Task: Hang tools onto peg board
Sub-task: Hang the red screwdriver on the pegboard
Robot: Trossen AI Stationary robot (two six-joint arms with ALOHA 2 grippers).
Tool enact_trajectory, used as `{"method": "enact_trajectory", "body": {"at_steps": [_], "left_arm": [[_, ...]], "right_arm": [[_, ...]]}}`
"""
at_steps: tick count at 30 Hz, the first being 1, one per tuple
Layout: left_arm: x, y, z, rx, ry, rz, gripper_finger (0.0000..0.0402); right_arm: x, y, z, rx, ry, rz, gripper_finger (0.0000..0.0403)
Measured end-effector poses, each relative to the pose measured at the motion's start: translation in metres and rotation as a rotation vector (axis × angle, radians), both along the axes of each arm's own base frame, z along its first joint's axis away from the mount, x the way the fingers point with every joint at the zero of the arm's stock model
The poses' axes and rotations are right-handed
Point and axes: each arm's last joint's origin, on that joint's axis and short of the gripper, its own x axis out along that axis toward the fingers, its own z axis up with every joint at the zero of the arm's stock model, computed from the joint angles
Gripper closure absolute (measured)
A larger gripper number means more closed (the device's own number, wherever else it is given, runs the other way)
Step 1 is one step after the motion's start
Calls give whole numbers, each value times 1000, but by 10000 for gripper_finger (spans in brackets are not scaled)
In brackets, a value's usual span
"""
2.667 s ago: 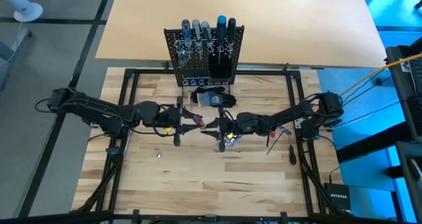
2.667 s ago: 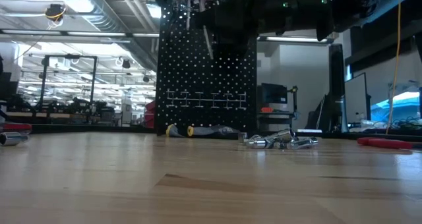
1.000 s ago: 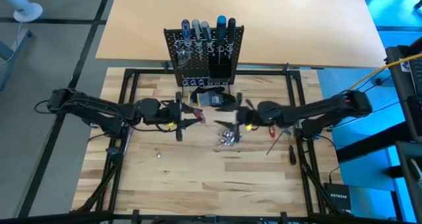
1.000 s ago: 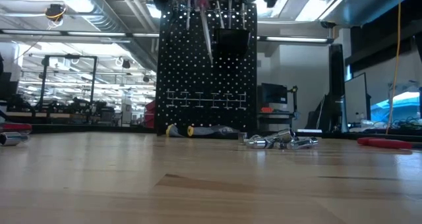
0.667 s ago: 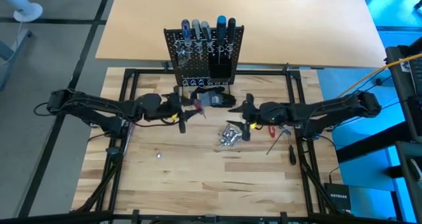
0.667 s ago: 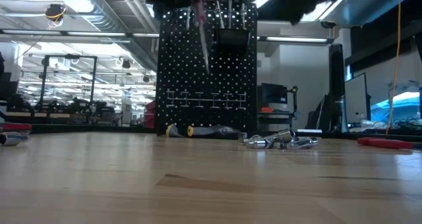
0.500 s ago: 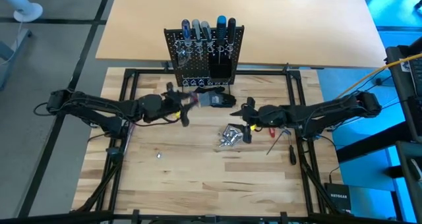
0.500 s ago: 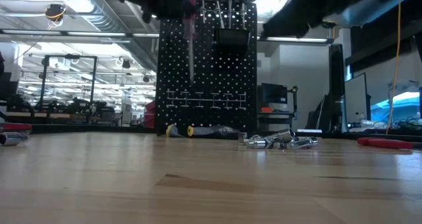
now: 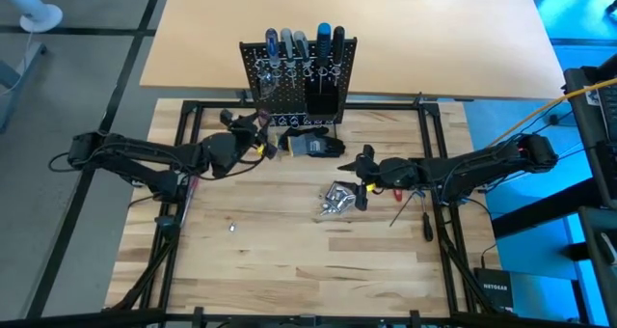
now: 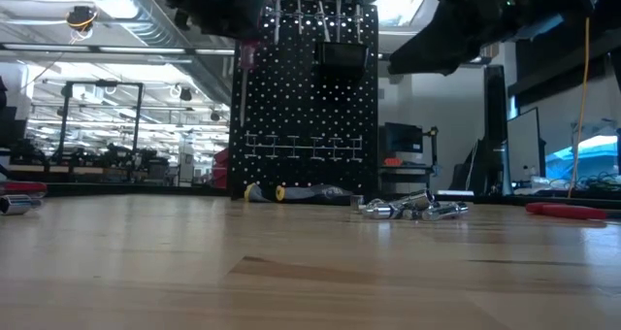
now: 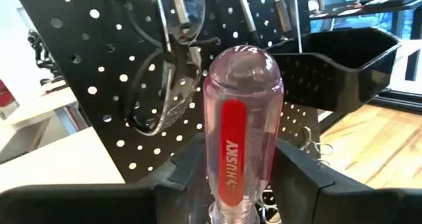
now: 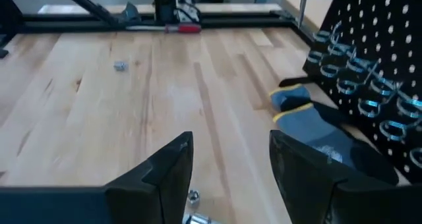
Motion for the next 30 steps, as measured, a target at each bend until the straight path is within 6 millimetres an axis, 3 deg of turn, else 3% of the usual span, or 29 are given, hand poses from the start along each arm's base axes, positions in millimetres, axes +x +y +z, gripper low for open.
{"method": "enact_trajectory", "body": {"at_steps": [9,14,20,30], "left_arm": [[-8,-3,-18,81,-53,-48,279],[-16,6,-26,133,-76,-31,279],[-16,18,-25,99,-160,-79,279],[-20,36,-34,30,-149,-17,279]], "right_arm": [[0,1,0,2,2,27,205],[0,1,0,1,2,28,205],[0,1,0,0,-2,29,205],[0,1,0,0,-3,30,205]]}}
